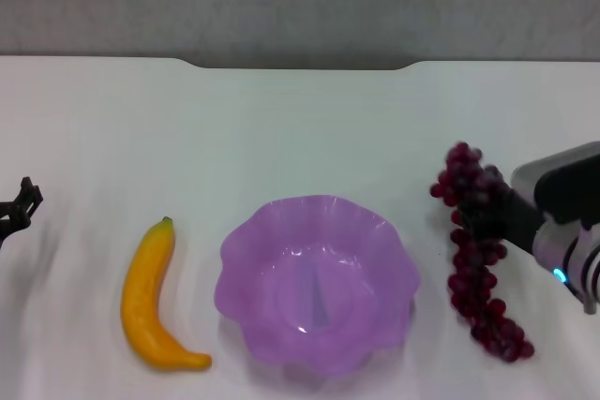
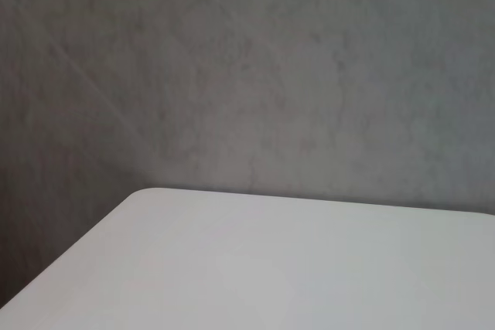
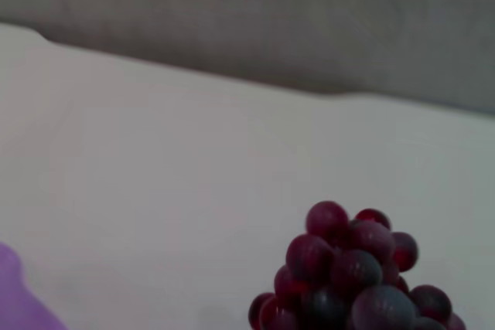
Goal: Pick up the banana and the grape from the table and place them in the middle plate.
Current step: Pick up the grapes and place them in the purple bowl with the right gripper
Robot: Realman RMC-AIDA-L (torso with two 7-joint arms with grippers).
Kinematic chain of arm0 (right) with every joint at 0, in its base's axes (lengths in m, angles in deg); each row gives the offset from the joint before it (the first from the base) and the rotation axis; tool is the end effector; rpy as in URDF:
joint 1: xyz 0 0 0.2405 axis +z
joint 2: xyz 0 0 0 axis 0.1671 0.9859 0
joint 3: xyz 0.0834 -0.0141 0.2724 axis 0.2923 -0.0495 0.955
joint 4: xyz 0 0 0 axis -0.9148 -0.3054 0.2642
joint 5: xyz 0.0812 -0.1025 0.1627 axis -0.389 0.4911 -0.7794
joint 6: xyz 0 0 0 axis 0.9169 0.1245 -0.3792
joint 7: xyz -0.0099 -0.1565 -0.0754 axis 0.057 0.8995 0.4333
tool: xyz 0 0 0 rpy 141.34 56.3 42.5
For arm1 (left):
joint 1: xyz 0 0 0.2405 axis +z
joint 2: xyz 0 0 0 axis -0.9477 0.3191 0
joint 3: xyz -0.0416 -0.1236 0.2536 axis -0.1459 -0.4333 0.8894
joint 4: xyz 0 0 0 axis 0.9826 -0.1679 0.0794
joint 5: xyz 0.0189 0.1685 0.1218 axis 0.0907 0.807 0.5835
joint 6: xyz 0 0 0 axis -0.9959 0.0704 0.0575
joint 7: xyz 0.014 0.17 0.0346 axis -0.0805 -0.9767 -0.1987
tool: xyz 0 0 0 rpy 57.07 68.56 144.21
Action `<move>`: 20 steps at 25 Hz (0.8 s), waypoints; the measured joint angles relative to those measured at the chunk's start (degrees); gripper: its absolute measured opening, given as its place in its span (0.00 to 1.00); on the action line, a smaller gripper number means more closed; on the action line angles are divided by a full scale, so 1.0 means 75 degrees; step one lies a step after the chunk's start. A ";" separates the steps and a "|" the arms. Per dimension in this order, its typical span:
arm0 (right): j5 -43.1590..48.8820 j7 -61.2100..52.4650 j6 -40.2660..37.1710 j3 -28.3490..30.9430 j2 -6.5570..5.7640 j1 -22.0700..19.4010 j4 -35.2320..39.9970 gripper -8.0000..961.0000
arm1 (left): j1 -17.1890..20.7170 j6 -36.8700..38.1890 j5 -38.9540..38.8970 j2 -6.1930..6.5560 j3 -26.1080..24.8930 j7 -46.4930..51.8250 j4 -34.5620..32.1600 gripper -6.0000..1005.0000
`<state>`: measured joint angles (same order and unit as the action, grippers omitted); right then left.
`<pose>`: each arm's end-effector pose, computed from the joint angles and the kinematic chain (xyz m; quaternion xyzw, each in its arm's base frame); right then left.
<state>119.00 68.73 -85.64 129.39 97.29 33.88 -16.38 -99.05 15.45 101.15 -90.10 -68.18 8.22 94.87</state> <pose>0.3211 0.4149 -0.0884 -0.8131 0.3360 0.0601 0.4716 -0.4160 0.3954 -0.0165 -0.6021 -0.4068 -0.1546 0.6694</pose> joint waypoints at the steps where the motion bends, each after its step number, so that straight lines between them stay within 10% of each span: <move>1: 0.0013 0.0059 -0.0249 -0.0178 -0.0001 -0.0091 -0.0081 0.46 | 0.0001 0.0000 0.0000 0.0000 0.0000 0.0000 -0.0013 0.89; 20: 0.2005 0.0450 -0.3947 -0.2216 -0.0026 -0.1942 -0.2611 0.44 | 0.0058 -0.0001 0.0000 0.0009 0.0000 -0.0039 -0.0030 0.89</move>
<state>134.04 72.10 -115.25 112.77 97.10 19.32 -35.96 -98.62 15.44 101.16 -90.03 -68.18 7.93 94.64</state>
